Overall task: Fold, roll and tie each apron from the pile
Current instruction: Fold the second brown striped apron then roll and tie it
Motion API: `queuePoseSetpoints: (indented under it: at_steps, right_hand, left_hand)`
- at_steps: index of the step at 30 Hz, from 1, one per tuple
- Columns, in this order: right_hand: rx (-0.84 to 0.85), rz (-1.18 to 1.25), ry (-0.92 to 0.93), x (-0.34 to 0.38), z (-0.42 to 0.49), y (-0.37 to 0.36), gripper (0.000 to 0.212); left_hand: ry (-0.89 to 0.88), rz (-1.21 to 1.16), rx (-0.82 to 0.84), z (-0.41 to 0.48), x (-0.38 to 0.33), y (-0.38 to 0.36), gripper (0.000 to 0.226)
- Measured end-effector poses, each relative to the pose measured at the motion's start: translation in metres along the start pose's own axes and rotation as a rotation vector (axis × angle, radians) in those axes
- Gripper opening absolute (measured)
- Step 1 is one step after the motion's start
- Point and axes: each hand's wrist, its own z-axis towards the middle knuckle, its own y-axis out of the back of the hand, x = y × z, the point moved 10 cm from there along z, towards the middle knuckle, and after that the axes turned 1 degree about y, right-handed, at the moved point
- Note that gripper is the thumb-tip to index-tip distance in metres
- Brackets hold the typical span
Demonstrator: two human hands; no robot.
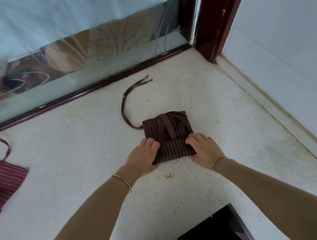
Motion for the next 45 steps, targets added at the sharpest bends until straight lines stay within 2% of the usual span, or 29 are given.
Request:
queuePoseSetpoints:
  at_steps: [6,13,17,22,25,27,29,30,32,35,37,38,40,42,45]
  right_hand:
    - [0.024,0.284,-0.135,-0.019,0.007,0.01,0.035]
    - [0.053,0.282,-0.198,-0.016,0.013,0.006,0.033]
    - [0.06,0.253,-0.242,-0.016,0.01,0.004,0.037]
    - [-0.001,0.304,-0.362,-0.02,0.01,0.006,0.037]
    - [-0.159,0.105,-0.367,-0.016,0.016,0.025,0.036]
    - [-0.237,-0.141,-0.251,0.002,0.022,0.036,0.028]
    - [-0.293,-0.236,-0.079,0.024,0.025,0.039,0.02]
    - [-0.29,-0.242,0.006,0.033,0.025,0.037,0.02]
    - [-0.153,-0.248,0.08,0.041,0.023,0.022,0.038]
    - [-0.025,-0.329,0.1,0.04,0.019,0.003,0.055]
    - [-0.045,-0.313,0.066,0.039,0.021,0.005,0.052]
    - [-0.063,-0.3,0.064,0.038,0.023,0.008,0.05]
    - [-0.056,-0.232,0.105,0.04,0.027,0.014,0.049]
    - [0.05,-0.158,0.128,0.042,0.032,0.017,0.047]
    - [0.239,-0.115,0.06,0.04,0.041,0.009,0.04]
  left_hand:
    - [0.059,-0.218,-0.084,-0.004,0.011,0.012,0.044]
    - [0.373,-0.505,-0.002,-0.008,0.033,0.006,0.027]
    - [0.437,-0.571,0.012,-0.01,0.036,-0.006,0.024]
    - [0.45,-0.646,-0.071,-0.013,0.041,-0.011,0.029]
    - [0.39,-0.474,-0.146,-0.013,0.038,-0.001,0.028]
    - [0.327,-0.233,-0.246,-0.012,0.031,0.009,0.024]
    - [0.242,-0.083,-0.358,-0.012,0.018,0.023,0.022]
    - [0.213,-0.052,-0.353,-0.01,0.013,0.025,0.019]
    - [0.176,-0.056,-0.301,-0.007,0.011,0.024,0.012]
    - [0.127,-0.039,-0.178,-0.009,0.013,0.01,0.046]
    - [0.1,-0.015,-0.091,-0.012,0.013,0.0,0.063]
    - [0.106,-0.054,-0.081,-0.013,0.015,-0.002,0.065]
    - [0.128,-0.201,-0.104,-0.013,0.023,0.002,0.06]
    - [0.158,-0.361,-0.131,-0.012,0.031,0.01,0.05]
    - [0.298,-0.587,-0.13,-0.012,0.047,0.016,0.042]
